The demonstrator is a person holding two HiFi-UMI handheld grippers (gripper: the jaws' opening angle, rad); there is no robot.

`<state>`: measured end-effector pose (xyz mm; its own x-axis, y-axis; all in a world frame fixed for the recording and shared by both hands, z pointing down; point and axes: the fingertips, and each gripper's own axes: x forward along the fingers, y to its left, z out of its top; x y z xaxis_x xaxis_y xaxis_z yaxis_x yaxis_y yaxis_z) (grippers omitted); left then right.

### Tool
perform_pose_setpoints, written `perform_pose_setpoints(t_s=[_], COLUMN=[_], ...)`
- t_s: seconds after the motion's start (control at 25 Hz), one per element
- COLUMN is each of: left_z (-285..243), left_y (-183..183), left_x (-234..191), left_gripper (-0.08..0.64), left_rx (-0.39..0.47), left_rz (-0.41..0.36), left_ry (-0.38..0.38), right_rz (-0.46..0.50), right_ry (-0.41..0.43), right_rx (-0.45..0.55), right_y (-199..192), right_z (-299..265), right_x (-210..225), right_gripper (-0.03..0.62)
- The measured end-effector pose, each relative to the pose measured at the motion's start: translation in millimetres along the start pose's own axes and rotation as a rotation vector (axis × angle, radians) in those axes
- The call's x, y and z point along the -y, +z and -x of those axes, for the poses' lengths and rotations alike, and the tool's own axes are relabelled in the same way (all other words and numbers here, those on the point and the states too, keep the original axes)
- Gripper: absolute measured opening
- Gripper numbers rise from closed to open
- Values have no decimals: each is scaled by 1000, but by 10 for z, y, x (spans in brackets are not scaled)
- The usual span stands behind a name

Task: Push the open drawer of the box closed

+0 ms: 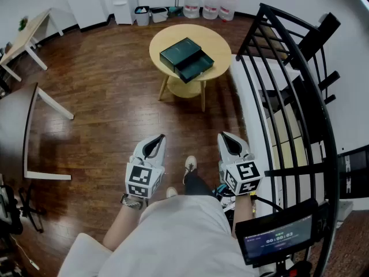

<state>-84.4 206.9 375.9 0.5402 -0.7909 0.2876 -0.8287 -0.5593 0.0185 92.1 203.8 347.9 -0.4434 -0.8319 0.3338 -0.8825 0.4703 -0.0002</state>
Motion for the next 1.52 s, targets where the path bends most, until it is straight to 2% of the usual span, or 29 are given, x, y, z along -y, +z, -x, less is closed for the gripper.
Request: perform_pose_setpoints(t_s=[0.16, 0.32, 0.44, 0.68, 0.88, 1.28, 1.52], left_z=[-236, -581, -937, -1637, -2053, -2518, -2536], left_y=[-46, -2, 134, 451, 617, 693, 638], left_x=[-154, -356, -552, -908, -1089, -1262, -1322], left_gripper=[6, 6, 6, 6, 6, 6, 6], left_rx=[-29, -51, -48, -43, -45, -66, -81], left_rz=[-1, -1, -3, 17, 14, 50, 56], left_ry=[-1, 7, 20, 55, 77, 95, 102], right_rz=[-2, 39, 65, 34, 35, 38, 13], right_ry=[-37, -79, -52, 6, 27, 71, 21], right_rx=[12, 78, 102, 61, 65, 45, 86], right_y=[35, 249, 426, 556, 677, 755, 799], right_z=[-222, -476, -768, -1405, -1755, -2185, -2201], right_x=[243, 547, 755, 1198, 1509, 1800, 1864], right_gripper=[2, 2, 2, 2, 2, 2, 2])
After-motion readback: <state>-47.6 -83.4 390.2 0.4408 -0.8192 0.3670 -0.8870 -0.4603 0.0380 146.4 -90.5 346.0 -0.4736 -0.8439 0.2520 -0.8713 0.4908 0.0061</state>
